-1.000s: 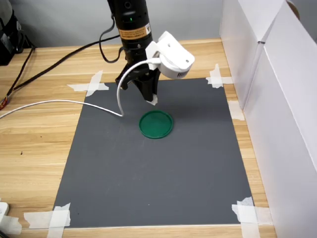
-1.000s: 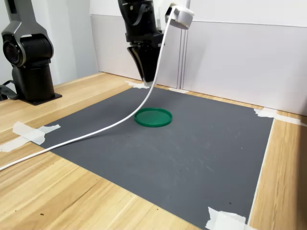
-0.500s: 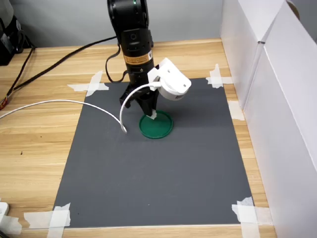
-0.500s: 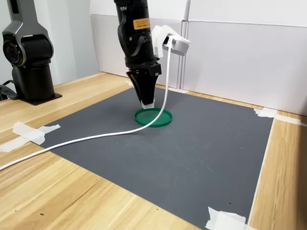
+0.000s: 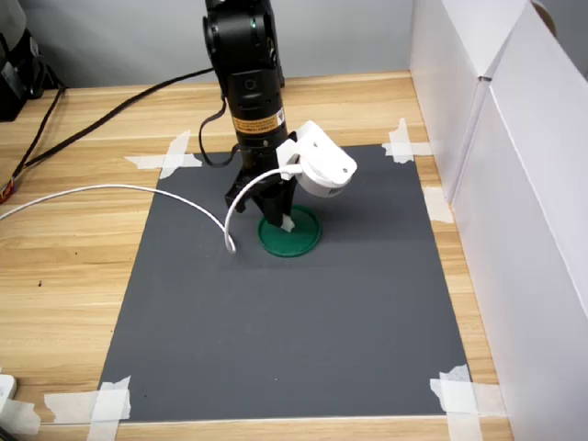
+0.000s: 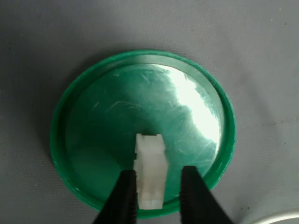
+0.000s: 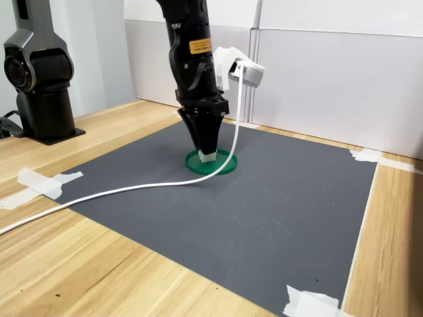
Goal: Grasp a white terminal and put it in the green lid.
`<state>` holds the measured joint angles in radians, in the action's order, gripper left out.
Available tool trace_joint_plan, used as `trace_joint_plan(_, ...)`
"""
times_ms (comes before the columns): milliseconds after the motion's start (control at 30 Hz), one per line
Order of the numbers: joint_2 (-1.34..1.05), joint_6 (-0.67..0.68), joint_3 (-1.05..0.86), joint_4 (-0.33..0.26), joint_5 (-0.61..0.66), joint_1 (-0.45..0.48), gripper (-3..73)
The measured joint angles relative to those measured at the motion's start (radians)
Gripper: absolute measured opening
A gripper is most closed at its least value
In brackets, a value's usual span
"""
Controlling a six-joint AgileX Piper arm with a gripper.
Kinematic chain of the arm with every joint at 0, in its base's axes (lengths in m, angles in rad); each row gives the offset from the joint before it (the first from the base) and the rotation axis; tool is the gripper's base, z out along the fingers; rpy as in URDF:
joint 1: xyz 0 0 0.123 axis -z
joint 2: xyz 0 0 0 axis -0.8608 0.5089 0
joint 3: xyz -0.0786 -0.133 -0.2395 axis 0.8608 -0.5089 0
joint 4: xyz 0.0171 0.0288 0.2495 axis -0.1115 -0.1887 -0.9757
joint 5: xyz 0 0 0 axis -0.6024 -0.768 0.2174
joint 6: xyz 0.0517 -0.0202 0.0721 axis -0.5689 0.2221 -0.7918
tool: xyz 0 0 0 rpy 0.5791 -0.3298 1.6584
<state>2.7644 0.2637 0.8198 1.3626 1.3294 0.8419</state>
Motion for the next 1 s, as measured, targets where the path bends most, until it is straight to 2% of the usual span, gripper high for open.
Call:
trace_joint_plan(200,-0.003,0.0,0.0,-0.004,-0.006,0.0,36.9)
trace_joint_plan(533,-0.194,-0.004,-0.002,-0.078,-0.121,0.0,36.7)
trace_joint_plan(667,-0.292,-0.004,-0.003,-0.121,-0.147,0.0,30.0)
trace_joint_plan(800,-0.396,-0.015,-0.003,-0.174,-0.148,0.0,16.4)
trace_joint_plan(933,-0.505,-0.047,-0.004,-0.185,-0.148,0.0,2.9)
trace_joint_plan(1000,-0.56,-0.07,-0.006,-0.182,-0.151,0.0,0.0)
